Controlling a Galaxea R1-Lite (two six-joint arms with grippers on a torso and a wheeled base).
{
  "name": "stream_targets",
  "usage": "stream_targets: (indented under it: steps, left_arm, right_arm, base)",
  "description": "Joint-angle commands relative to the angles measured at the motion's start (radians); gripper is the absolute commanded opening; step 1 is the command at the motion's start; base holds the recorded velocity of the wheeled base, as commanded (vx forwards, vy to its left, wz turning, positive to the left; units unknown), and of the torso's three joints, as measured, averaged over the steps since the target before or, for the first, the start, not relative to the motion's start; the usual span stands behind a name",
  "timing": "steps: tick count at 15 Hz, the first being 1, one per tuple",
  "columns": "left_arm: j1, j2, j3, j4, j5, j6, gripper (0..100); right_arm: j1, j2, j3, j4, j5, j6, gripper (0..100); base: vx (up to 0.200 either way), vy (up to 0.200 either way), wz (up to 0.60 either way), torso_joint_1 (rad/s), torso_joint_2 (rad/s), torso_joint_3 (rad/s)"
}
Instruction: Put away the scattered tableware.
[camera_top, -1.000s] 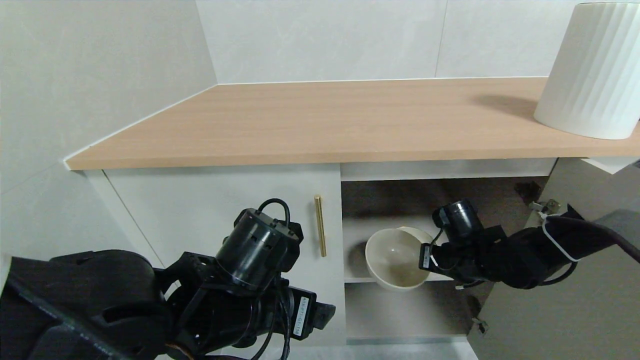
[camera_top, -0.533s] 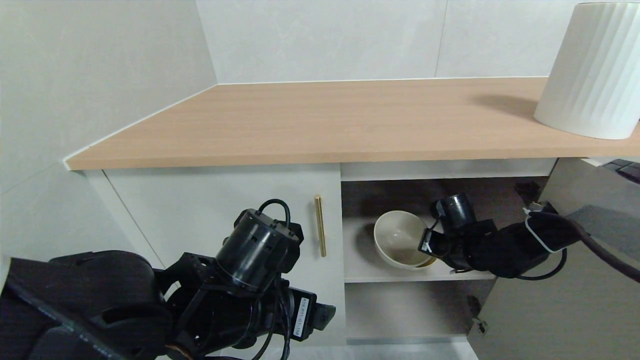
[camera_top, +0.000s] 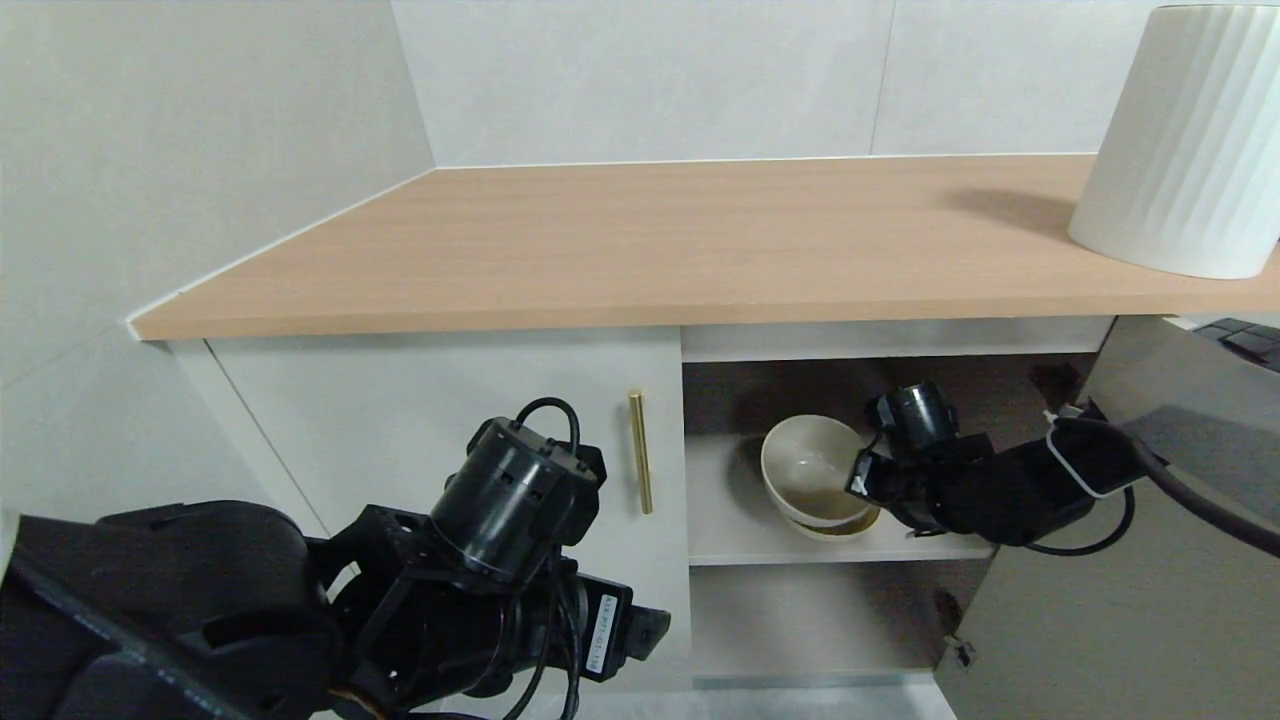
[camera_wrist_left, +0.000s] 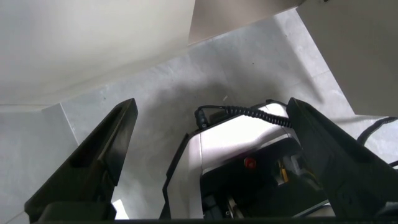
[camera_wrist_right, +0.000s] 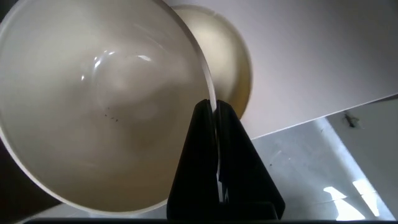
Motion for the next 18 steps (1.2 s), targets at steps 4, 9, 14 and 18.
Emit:
stream_targets:
  steps: [4,9,14,18]
  left_arm:
    - [0.0,-0.002,0.0,0.0,0.0,0.0,100]
    - [0.0,-0.004,0.0,0.0,0.002,0.0,100]
    - [0.0,-0.004,0.0,0.0,0.002,0.0,100]
    - [0.0,-0.004,0.0,0.002,0.01,0.0,100]
  right_arm:
    - [-0.019,0.007,0.0,0.001,-0.028,-0.003,0]
    - [-0.03,0.033,-0.019,0.004,-0.055,-0.004,0]
    - [-0.03,0.035,-0.02,0.004,-0.054,-0.006,0]
    - [-0.029,0.041,-0.02,0.002,-0.052,-0.006,0]
  base:
    - [0.0,0.0,0.0,0.0,0.0,0.0]
    - [0.0,0.0,0.0,0.0,0.0,0.0]
    - [0.0,0.0,0.0,0.0,0.0,0.0]
    - [0.0,0.0,0.0,0.0,0.0,0.0]
